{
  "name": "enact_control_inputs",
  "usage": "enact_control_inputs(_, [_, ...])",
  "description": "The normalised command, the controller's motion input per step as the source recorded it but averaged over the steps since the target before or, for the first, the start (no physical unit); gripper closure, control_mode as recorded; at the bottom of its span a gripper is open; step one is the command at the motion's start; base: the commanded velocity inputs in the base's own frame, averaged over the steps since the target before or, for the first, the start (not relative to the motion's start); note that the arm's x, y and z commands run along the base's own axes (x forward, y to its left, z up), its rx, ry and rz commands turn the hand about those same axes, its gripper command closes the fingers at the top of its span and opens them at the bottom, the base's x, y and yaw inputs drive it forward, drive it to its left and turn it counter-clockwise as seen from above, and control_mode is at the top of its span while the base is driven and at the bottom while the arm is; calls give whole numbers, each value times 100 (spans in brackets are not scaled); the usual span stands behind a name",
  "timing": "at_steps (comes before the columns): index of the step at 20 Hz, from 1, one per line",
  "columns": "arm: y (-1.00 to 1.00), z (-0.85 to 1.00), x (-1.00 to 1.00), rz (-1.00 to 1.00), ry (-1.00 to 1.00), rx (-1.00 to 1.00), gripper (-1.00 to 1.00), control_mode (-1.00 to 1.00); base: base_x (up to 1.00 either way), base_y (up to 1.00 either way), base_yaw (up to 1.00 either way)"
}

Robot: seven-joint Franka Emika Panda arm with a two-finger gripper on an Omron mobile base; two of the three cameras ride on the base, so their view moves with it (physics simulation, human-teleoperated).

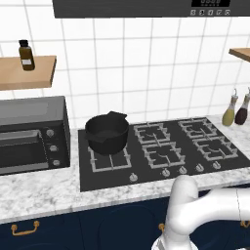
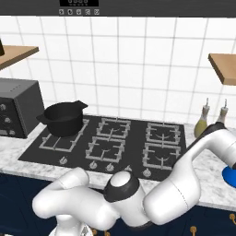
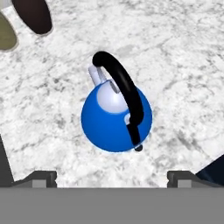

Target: Pick the kettle from the counter and place it on a stove burner. Then turn the burner on.

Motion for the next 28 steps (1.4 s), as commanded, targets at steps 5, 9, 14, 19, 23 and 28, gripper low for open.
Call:
enact_control_inputs(5, [-23,-10,33,0,0,0,-100,-100,0,0,0])
enact_control_inputs(9, [-39,-8,23,0,0,0,-100,-100,0,0,0])
enact_control_inputs(14, [-39,-7,23,0,0,0,-100,-100,0,0,0])
enact_control_inputs(19, [-10,-12,19,2,-3,0,-100,-100,0,0,0])
enact_control_inputs(23, [0,-18,13,2,-6,0,100,-100,0,0,0])
enact_control_inputs(28, [1,-1,-2,0,-12,0,100,-100,0,0,0])
